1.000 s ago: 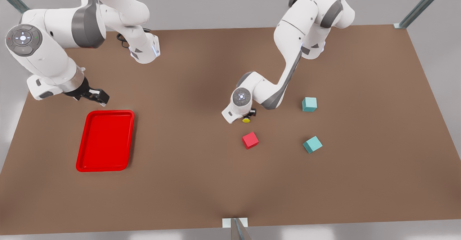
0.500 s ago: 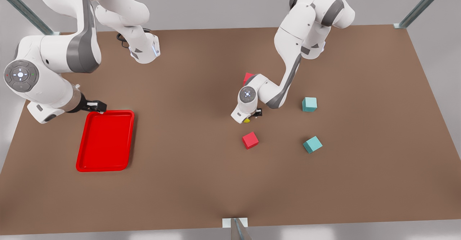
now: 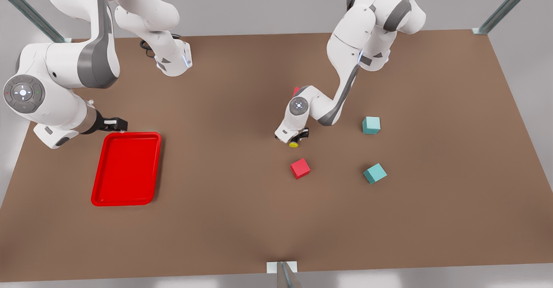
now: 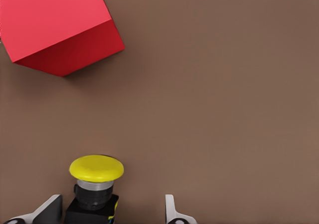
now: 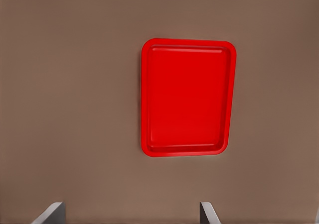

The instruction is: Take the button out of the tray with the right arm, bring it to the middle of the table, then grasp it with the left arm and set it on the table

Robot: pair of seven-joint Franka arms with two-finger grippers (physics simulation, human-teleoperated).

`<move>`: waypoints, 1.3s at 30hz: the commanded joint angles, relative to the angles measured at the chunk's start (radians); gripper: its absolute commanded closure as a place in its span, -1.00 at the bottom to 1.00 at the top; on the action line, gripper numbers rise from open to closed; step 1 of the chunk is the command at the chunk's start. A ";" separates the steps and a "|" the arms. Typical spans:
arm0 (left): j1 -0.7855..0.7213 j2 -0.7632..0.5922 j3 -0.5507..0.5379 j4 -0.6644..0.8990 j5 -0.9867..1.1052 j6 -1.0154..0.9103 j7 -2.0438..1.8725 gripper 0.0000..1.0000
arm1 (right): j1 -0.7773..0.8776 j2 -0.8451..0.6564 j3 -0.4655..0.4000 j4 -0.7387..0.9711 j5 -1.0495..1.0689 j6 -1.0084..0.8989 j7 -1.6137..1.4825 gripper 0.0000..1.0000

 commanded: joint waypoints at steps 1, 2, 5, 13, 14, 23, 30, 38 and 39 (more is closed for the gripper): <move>0.002 -0.002 0.002 -0.001 0.000 0.028 -0.006 -1.00 | 0.000 -0.001 0.000 0.000 0.001 -0.004 -0.051 -1.00; 0.002 -0.002 0.002 -0.001 0.000 0.028 -0.006 -1.00 | 0.000 -0.001 0.000 0.000 0.001 -0.004 -0.051 -1.00; 0.010 -0.002 0.003 -0.001 0.006 0.028 0.086 -1.00 | 0.000 0.000 0.000 0.000 0.001 -0.004 -0.049 -1.00; 0.013 -0.003 0.006 0.000 0.006 0.020 0.152 -0.87 | -0.040 0.003 -0.001 0.002 0.010 -0.004 -0.062 -1.00; 0.013 -0.006 0.008 0.000 0.006 0.017 0.152 -0.81 | -0.040 0.003 -0.001 0.002 0.010 -0.004 -0.062 -1.00; 0.026 -0.003 0.008 0.000 0.008 0.011 0.152 -0.35 | -0.038 0.005 -0.001 0.000 0.010 -0.004 -0.062 -1.00; 0.034 -0.002 0.008 0.000 0.008 0.005 0.152 -0.13 | -0.038 0.005 0.000 0.000 0.010 -0.007 -0.059 -1.00; 0.034 0.006 0.006 0.002 0.008 0.005 0.151 0.01 | -0.040 0.011 0.000 0.000 0.010 -0.005 -0.059 -1.00; 0.034 0.008 0.006 0.002 0.008 0.005 0.151 0.01 | -0.040 0.011 0.000 0.000 0.010 -0.005 -0.059 -1.00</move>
